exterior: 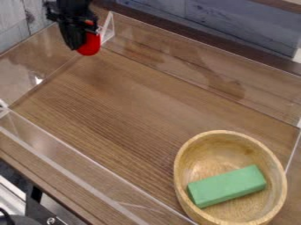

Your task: Move the red object to the left side of the table

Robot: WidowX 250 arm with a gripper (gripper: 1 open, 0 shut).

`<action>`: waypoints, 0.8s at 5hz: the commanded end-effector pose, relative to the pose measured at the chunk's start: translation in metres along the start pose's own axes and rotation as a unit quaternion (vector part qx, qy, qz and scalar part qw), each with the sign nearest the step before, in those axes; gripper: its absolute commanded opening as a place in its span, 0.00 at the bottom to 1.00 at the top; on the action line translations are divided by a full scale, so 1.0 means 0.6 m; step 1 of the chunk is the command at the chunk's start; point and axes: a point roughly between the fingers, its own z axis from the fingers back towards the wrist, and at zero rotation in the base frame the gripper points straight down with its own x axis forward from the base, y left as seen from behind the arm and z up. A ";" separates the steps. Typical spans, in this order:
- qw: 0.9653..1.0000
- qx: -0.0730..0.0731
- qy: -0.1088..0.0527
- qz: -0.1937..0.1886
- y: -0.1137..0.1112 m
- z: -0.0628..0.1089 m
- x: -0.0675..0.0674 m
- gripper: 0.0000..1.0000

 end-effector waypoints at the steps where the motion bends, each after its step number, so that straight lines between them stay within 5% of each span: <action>1: 0.999 0.020 -0.029 0.031 0.011 0.043 -0.013 0.00; 3: 0.999 0.020 -0.023 0.035 0.008 -0.017 -0.016 0.00; 4: 0.998 0.018 -0.023 0.059 0.008 -0.012 -0.018 0.00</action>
